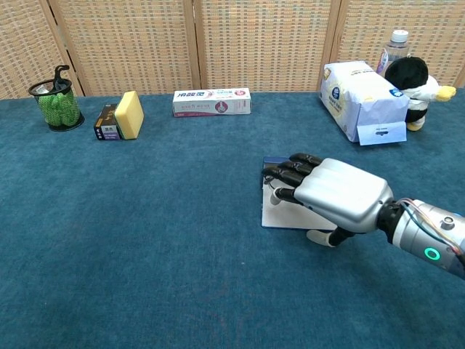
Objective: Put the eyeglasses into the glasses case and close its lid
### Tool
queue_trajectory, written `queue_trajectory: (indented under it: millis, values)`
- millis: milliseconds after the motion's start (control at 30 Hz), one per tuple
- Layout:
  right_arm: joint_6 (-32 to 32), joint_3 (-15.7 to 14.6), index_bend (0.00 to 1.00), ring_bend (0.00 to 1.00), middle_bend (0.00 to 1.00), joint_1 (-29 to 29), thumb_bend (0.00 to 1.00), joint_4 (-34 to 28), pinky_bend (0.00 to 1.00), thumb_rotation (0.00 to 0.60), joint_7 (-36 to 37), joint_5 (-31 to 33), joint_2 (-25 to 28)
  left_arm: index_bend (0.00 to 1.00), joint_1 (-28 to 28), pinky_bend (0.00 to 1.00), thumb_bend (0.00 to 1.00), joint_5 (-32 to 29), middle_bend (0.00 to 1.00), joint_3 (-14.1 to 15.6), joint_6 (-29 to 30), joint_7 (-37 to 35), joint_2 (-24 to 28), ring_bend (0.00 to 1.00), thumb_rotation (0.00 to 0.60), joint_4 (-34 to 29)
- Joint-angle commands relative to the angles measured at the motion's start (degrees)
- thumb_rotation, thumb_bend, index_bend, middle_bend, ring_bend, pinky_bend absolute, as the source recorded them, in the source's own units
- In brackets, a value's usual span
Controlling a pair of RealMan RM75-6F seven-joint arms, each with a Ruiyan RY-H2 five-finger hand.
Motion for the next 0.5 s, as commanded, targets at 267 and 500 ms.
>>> queue_trajectory:
  millis: [267, 500]
  values:
    - [1.14, 0.68, 0.43, 0.0, 0.0, -0.14, 0.49, 0.64, 0.04, 0.6, -0.51, -0.03, -0.2, 0.0, -0.01, 0.0, 0.0, 0.1, 0.0, 0.02, 0.0, -0.17, 0.05, 0.0, 0.6, -0.03]
    - [1.48, 1.9, 0.43, 0.0, 0.0, 0.24, 0.49, 0.78, 0.04, 0.6, -0.26, 0.53, -0.21, 0.0, -0.04, 0.0, 0.0, 0.1, 0.0, 0.04, -0.06, -0.01, 0.02, 0.0, 0.6, -0.07]
